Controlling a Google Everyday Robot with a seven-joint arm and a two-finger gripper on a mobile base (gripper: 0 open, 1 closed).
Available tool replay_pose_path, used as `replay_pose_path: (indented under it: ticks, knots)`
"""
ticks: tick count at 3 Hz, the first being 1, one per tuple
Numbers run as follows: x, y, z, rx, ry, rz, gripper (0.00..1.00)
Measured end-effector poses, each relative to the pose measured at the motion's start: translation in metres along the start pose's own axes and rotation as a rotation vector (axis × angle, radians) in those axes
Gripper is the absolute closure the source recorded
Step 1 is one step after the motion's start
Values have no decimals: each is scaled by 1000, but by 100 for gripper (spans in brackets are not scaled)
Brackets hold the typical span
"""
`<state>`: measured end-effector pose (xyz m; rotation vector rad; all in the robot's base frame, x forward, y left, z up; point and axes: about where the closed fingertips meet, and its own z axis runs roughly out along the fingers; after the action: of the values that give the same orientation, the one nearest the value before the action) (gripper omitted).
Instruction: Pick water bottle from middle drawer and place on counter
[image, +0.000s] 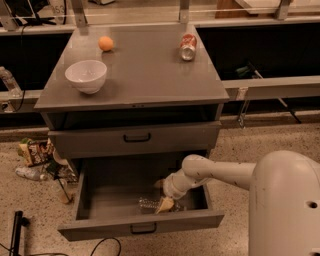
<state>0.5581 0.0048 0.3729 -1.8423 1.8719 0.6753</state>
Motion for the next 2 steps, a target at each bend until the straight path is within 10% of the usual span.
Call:
replay_pose_path:
  ticks: [2]
  knots:
    - [20,2,0,33,43,58,40]
